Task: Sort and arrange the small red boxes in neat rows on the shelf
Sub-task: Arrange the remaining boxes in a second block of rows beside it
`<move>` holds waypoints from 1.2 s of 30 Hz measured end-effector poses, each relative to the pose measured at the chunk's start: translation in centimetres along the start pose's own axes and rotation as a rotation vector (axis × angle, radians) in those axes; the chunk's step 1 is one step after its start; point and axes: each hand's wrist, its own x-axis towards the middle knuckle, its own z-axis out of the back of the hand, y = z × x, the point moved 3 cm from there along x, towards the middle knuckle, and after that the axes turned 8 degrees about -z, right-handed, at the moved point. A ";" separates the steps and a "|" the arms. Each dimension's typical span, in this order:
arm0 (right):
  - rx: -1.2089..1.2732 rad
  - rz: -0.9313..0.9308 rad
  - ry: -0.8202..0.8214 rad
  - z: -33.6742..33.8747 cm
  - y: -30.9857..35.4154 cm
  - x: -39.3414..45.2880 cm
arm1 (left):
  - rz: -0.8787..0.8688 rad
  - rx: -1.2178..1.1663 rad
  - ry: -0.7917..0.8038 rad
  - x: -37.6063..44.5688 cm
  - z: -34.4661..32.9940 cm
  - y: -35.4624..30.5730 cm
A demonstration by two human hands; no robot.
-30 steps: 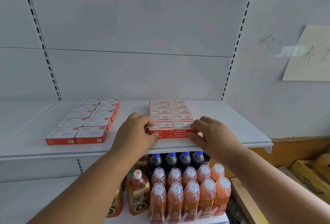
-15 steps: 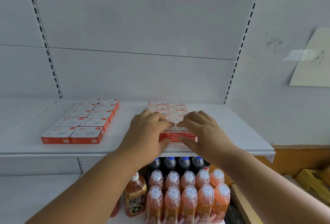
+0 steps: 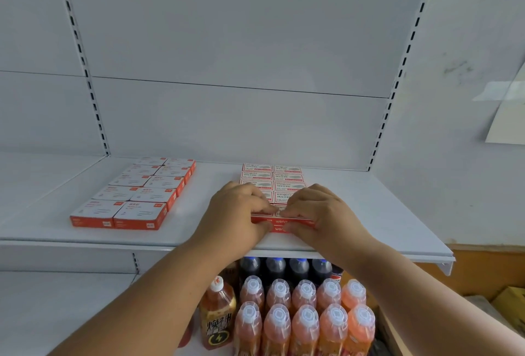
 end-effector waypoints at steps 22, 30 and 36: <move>-0.152 -0.823 0.470 0.3 -3.7 2.8 | 0.483 0.105 0.520 3.3 1.6 4.8; -0.163 -0.821 0.445 0.3 -3.2 2.4 | 0.400 0.176 0.507 3.2 1.0 5.0; -0.082 -0.926 0.430 0.5 -3.2 2.5 | 0.394 0.151 0.502 3.3 1.1 5.4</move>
